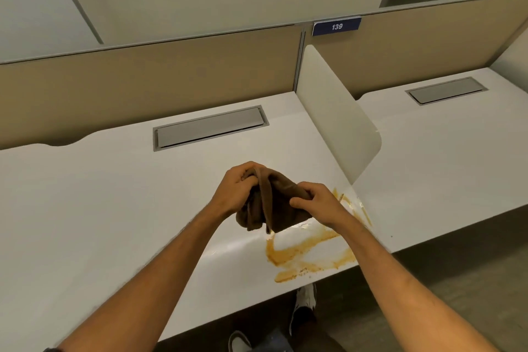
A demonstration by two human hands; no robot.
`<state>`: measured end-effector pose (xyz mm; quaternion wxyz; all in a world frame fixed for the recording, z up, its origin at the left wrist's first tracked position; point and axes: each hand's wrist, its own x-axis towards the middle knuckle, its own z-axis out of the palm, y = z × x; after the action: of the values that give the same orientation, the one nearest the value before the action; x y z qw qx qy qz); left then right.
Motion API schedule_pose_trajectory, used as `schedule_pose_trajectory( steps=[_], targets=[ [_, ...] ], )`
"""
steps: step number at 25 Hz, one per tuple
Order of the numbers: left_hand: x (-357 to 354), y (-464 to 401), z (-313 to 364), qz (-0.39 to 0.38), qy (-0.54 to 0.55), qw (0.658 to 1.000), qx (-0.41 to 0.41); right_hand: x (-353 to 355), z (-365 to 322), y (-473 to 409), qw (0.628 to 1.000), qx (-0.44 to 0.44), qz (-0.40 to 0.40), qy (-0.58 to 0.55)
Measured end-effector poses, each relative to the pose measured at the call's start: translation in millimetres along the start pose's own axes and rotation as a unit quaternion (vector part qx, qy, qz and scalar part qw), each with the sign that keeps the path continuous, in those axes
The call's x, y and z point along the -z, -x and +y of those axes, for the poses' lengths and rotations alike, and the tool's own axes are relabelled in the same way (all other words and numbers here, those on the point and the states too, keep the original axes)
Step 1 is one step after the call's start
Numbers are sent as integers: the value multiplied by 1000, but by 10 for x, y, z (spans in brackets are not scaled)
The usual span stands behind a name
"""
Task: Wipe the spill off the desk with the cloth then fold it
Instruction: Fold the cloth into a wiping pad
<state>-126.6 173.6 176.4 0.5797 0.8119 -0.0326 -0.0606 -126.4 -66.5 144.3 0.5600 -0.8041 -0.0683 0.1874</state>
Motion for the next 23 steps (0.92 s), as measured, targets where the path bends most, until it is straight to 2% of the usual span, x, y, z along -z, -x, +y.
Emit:
schedule_pose_trajectory(
  steps=[3, 6, 8, 11, 15, 17, 21, 23],
  targets=[
    [245, 370, -152, -18, 21, 999, 25, -204, -172, 183, 1000, 17, 22, 5],
    [445, 631, -289, -69, 45, 995, 63, -335, -385, 356, 999, 31, 28, 19],
    [497, 746, -334, -117, 44, 990, 71, -408, -563, 431, 999, 41, -9, 34],
    [436, 892, -280, -173, -5, 984, 34, -497, -845, 469, 993, 37, -90, 65],
    [290, 1026, -165, -186, -10, 982, -6, -572, -1096, 473, 982, 33, -156, 105],
    [268, 1081, -152, -186, 25, 982, 14, -603, -1090, 475, 987, 30, -132, 91],
    [286, 1207, -265, -135, 92, 983, 78, -746, -753, 519, 998, -8, 49, 46],
    [301, 1247, -323, -98, 143, 980, 99, -866, -495, 595, 992, -55, 110, -15]
  ],
)
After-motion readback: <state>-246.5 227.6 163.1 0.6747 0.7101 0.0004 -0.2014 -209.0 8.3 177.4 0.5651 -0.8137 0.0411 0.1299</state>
